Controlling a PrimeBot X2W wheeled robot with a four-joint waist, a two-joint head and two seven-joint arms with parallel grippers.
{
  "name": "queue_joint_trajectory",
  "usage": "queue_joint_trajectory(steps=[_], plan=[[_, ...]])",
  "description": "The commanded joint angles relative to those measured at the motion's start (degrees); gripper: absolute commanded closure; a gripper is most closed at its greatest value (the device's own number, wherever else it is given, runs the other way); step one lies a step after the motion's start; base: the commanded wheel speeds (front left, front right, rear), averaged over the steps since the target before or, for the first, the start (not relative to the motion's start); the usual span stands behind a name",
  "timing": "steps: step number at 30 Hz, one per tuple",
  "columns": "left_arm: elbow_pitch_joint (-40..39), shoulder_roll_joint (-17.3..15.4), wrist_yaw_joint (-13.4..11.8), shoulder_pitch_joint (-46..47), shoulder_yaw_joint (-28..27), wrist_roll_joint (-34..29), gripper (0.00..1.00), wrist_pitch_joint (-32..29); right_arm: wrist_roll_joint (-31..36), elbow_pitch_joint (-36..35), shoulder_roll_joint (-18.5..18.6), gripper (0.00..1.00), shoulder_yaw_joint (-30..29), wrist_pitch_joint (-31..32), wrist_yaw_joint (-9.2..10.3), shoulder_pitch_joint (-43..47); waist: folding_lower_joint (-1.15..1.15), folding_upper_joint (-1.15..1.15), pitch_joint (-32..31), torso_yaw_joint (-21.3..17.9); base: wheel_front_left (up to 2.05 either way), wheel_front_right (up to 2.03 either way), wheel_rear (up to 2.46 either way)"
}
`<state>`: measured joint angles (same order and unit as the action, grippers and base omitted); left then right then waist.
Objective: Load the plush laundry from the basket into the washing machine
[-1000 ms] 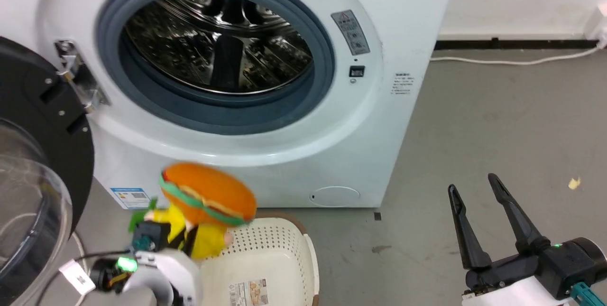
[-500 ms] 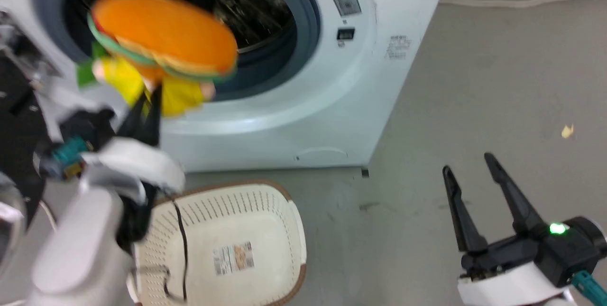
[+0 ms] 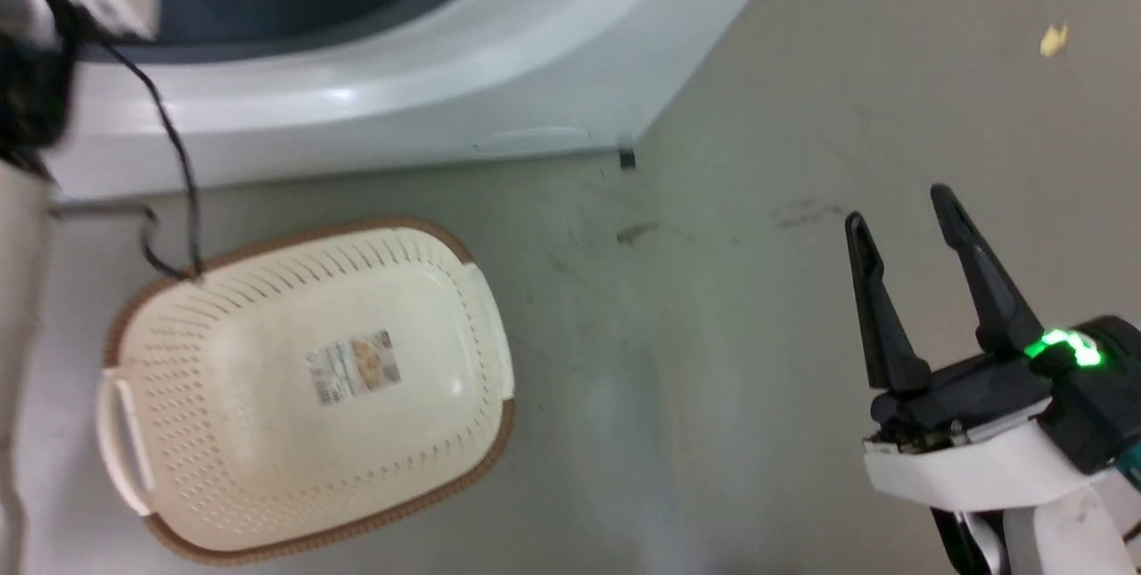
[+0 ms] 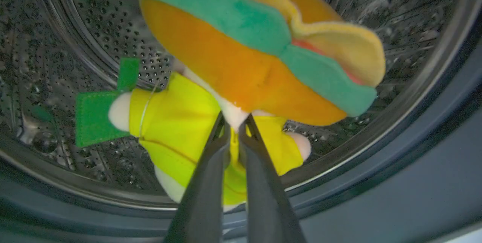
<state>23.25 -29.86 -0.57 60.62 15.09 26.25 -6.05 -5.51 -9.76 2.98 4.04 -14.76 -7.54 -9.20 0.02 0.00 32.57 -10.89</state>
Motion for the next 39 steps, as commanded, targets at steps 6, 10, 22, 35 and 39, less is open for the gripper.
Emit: queue_joint_trajectory(steps=[6,10,22,35,39], plan=[[9.6,-3.2,3.4,13.4,3.2,-3.8,1.00,-5.7,-2.7,-0.5,-0.1,0.00,0.6,-0.2,0.05,-3.6,-0.02,0.00,9.9,-5.1,0.00,0.00,0.00],[15.2,-3.9,4.4,19.2,5.2,-5.8,1.00,-7.8,-3.4,-0.6,-0.1,0.00,0.9,-0.2,0.05,-4.2,-0.02,0.00,12.0,-5.8,0.00,0.00,0.00],[27.7,-3.1,7.0,27.8,10.5,-7.5,1.00,-13.5,-4.6,-0.7,-0.1,0.00,2.0,-0.2,0.05,-4.3,-0.02,0.00,14.2,-6.1,0.00,0.00,0.00],[33.2,0.6,7.3,24.7,11.7,-6.2,0.00,-4.2,-2.3,0.2,-0.1,0.00,0.7,-0.2,0.05,-4.3,-0.02,0.00,7.3,-3.6,0.00,0.00,0.00],[34.9,2.3,7.5,19.8,12.0,-5.0,0.00,1.1,-0.7,0.9,-0.1,0.00,0.0,-0.2,0.05,-3.1,-0.02,0.00,1.1,-1.9,0.00,0.00,0.00]])
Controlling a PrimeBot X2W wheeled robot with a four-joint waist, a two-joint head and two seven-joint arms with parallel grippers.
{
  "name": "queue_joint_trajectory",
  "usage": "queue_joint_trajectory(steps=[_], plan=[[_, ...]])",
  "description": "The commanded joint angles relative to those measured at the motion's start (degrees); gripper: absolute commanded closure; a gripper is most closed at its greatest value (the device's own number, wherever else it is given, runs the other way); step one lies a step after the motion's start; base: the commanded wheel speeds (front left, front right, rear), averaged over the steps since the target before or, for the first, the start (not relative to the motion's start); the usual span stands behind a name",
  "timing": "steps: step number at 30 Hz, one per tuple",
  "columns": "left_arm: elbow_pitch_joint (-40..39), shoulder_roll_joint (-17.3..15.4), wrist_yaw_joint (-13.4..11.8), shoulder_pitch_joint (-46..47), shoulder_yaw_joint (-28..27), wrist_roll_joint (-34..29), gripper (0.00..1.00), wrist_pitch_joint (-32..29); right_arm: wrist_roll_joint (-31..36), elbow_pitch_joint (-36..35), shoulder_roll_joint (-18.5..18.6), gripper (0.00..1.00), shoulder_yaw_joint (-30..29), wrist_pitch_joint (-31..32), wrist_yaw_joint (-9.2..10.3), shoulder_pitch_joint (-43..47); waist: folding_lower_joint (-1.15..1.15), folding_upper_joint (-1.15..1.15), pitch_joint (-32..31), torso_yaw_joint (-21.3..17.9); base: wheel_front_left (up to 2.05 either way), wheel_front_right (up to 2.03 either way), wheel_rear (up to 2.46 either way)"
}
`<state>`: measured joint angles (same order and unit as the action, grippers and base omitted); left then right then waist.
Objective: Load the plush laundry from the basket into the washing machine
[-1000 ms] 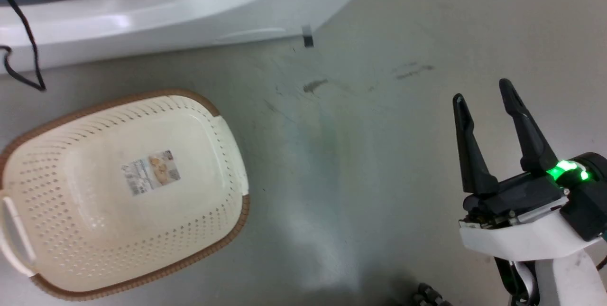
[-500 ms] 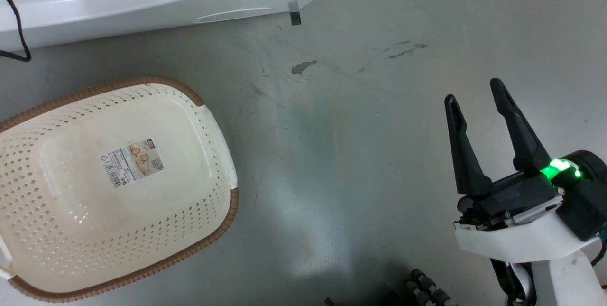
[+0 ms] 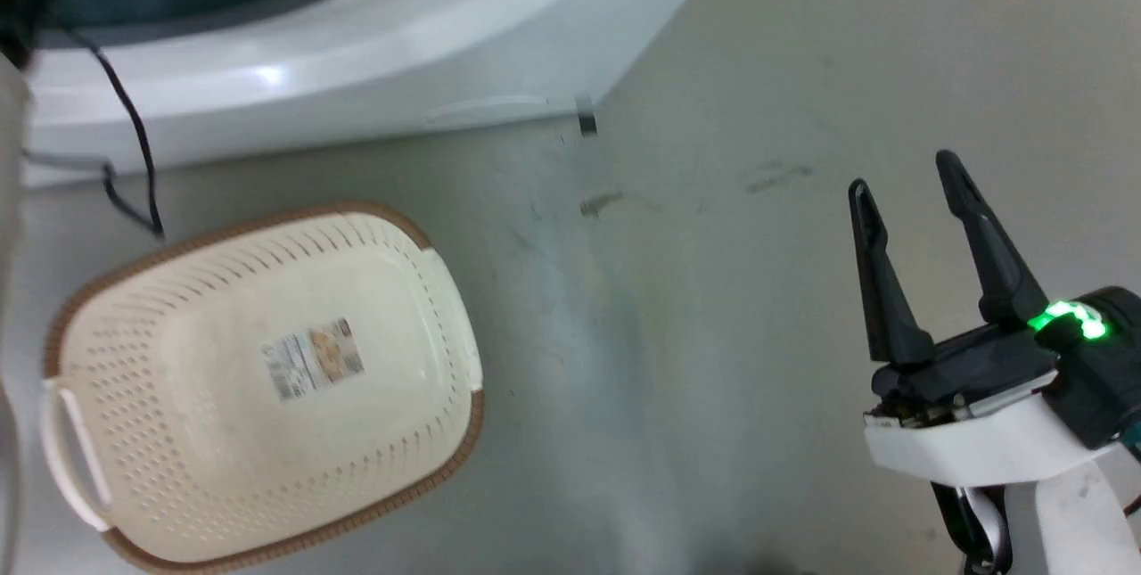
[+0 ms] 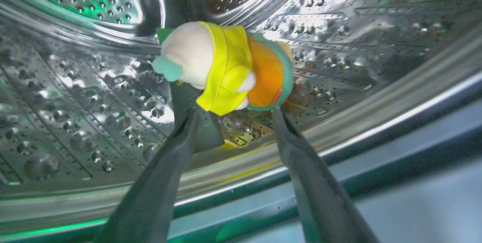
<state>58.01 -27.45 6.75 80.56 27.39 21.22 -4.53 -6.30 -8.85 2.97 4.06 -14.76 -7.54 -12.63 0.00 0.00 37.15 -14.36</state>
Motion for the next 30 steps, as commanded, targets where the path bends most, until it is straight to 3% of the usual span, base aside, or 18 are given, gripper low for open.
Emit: queue_joint_trajectory(steps=[1,10,17,21,30], plan=[[0.3,0.0,0.3,-1.6,0.4,-0.2,0.00,0.8,0.5,0.2,-0.1,0.00,-0.1,-0.2,0.05,0.6,0.00,0.00,-5.1,2.0,0.00,0.00,0.00],[-0.1,3.5,0.6,-18.0,3.0,2.6,0.00,11.9,4.1,1.7,-0.1,0.00,-0.5,-0.2,0.05,5.5,0.00,0.00,-21.3,7.2,0.00,0.00,0.00],[-5.5,5.2,-0.3,-32.4,1.8,6.3,0.00,17.6,5.8,2.2,-0.1,0.00,-1.1,-0.2,0.05,10.3,0.00,0.00,-31.5,11.2,0.00,0.00,0.00],[-13.1,5.4,-3.5,-41.9,-0.1,8.2,0.00,18.9,6.2,2.3,-0.1,0.00,-1.8,-0.2,0.05,13.2,0.00,0.00,-35.6,13.2,0.00,0.00,0.00],[-41.0,4.2,-14.7,-67.8,-6.5,6.8,0.00,19.5,6.1,2.1,-0.1,0.00,-1.6,-0.2,0.05,17.7,0.00,0.00,-40.3,15.8,0.00,0.00,0.00]])
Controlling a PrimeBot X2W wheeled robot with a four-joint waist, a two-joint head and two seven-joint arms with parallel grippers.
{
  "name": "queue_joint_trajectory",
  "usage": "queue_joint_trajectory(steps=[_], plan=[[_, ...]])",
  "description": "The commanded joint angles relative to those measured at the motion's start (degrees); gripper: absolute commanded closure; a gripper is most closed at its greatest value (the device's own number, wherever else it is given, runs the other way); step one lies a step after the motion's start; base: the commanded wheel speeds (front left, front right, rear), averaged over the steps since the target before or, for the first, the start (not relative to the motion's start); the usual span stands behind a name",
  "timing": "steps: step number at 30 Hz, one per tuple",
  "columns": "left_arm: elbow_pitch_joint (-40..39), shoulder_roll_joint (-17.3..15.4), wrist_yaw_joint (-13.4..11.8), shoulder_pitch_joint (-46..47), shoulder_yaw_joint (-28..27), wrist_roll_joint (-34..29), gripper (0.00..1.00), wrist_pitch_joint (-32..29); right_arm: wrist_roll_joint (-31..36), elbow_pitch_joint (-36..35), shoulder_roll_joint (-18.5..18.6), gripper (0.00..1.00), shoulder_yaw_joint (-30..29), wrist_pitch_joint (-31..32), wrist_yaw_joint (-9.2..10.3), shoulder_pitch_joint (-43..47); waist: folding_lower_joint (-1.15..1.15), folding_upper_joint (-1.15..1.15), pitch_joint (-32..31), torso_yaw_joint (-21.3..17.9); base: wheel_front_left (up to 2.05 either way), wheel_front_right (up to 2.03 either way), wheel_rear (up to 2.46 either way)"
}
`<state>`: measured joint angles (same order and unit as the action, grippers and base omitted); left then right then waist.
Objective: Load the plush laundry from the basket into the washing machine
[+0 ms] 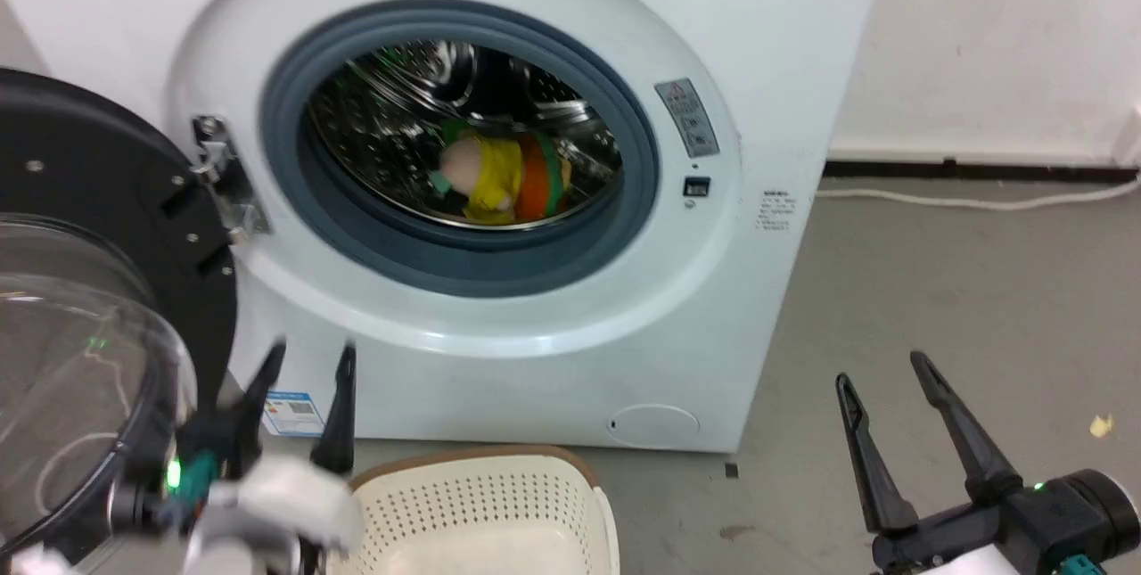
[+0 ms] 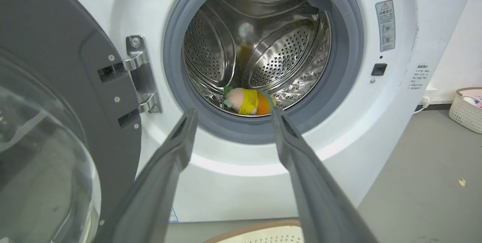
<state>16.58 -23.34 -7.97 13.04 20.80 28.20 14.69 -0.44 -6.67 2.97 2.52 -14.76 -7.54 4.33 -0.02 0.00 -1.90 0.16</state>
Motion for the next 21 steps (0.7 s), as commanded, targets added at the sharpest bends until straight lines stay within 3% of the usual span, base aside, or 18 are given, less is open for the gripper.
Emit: queue_joint_trajectory(steps=[1,7,11,16,21], plan=[[-2.0,0.5,-0.8,-3.1,-1.0,-0.2,0.00,0.3,0.3,-0.1,-0.1,0.00,0.1,-0.2,0.05,1.1,0.02,0.00,-1.6,1.4,0.00,0.00,0.00],[-10.7,4.4,-2.4,-15.5,-6.5,-0.7,0.00,0.3,0.7,1.1,-0.1,0.00,-0.5,-0.2,0.05,3.2,0.02,0.00,-2.7,2.4,0.00,0.00,0.00],[-13.0,6.6,0.5,-19.6,-8.0,-1.8,0.00,0.3,1.2,3.4,-0.1,0.00,-2.1,-0.2,0.05,4.7,0.02,0.00,-3.1,2.8,0.00,0.00,0.00],[-12.5,6.8,3.3,-21.1,-8.0,-6.9,0.00,0.3,1.6,5.4,-0.1,0.00,-2.9,-0.2,0.05,5.5,0.02,0.00,-3.2,2.8,0.00,0.00,0.00],[-10.9,7.8,5.5,-21.2,-8.4,-8.2,0.00,0.3,1.8,6.5,-0.1,0.00,-3.6,-0.2,0.05,5.4,0.02,0.00,-3.0,2.3,0.00,0.00,0.00]])
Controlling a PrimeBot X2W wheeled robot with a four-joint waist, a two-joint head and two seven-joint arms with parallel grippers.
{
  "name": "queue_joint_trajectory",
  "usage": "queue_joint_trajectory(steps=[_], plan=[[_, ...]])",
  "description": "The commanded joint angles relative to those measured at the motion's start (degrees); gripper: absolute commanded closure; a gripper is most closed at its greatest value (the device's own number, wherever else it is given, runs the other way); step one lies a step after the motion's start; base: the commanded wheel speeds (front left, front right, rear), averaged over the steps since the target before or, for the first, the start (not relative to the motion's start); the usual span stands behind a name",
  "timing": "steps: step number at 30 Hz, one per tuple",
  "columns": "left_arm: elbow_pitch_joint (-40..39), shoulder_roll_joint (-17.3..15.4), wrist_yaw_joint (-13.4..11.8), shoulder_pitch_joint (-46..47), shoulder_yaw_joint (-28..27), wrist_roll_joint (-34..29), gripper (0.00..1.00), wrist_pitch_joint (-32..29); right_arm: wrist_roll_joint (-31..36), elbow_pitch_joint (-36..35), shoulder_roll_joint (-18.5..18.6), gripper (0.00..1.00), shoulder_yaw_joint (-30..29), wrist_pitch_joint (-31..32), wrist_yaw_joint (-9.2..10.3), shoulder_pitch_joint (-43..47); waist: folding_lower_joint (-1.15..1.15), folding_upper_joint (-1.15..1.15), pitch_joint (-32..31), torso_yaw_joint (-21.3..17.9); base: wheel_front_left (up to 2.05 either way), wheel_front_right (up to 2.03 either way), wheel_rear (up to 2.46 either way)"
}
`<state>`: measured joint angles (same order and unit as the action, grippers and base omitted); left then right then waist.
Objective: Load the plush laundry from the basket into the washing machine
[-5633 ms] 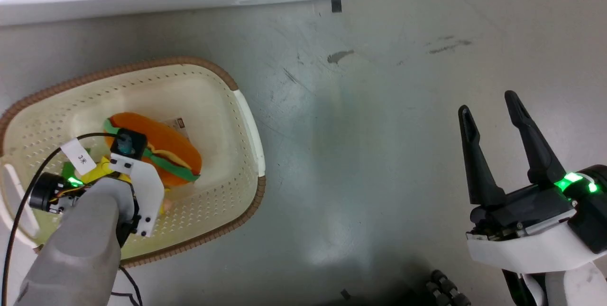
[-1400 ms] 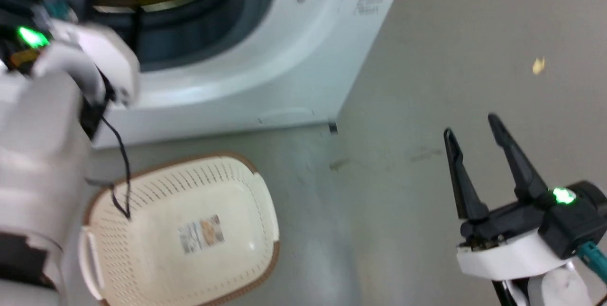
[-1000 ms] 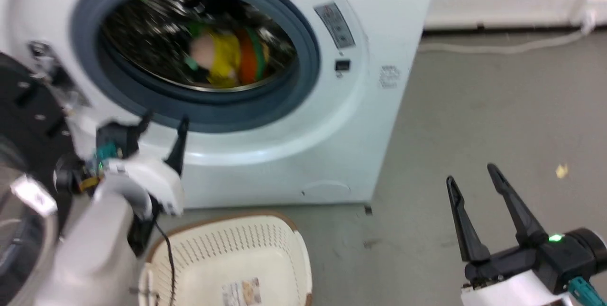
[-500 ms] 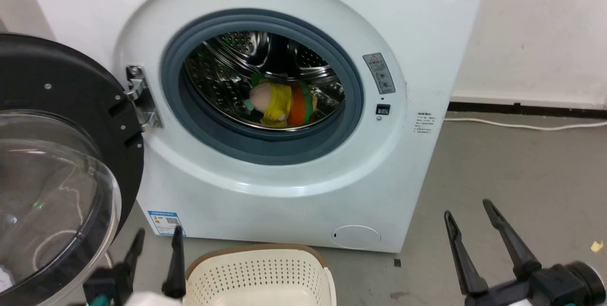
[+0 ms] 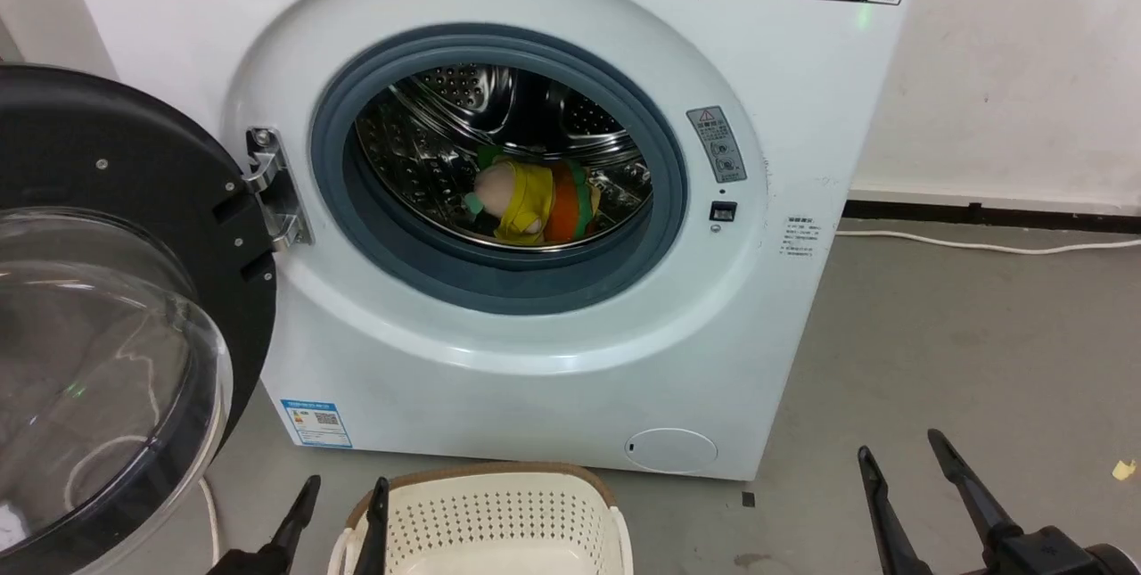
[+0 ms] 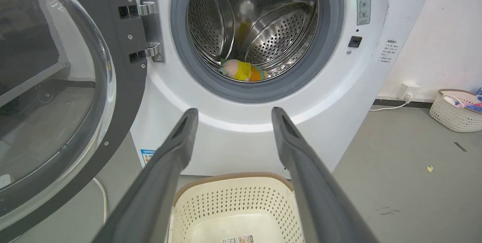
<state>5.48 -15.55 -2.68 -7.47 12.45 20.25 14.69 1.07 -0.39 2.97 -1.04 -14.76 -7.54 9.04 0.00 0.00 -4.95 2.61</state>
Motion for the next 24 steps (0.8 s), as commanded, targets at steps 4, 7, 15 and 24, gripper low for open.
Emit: queue_joint_trajectory(steps=[4,7,15,24], plan=[[1.5,0.7,1.4,0.3,0.0,-1.3,0.00,0.3,0.3,0.3,-0.1,0.00,0.4,-0.2,0.05,0.3,0.00,0.00,0.6,-0.8,0.00,0.00,0.00],[2.3,1.3,1.7,1.1,-0.3,-1.9,0.00,0.3,0.2,0.2,-0.1,0.00,0.7,-0.2,0.05,0.1,0.00,0.00,1.2,-1.3,0.00,0.00,0.00],[3.7,2.3,2.3,2.3,-1.3,-2.7,0.00,0.3,0.1,-0.3,-0.1,0.00,1.5,-0.2,0.05,-0.4,0.00,0.00,2.6,-2.5,0.00,0.00,0.00],[4.0,2.7,2.3,2.0,-1.9,-3.0,1.00,-0.4,-0.1,-0.1,0.0,1.00,1.4,0.4,0.00,-0.4,0.01,0.00,3.0,-2.6,0.00,0.00,0.00]])
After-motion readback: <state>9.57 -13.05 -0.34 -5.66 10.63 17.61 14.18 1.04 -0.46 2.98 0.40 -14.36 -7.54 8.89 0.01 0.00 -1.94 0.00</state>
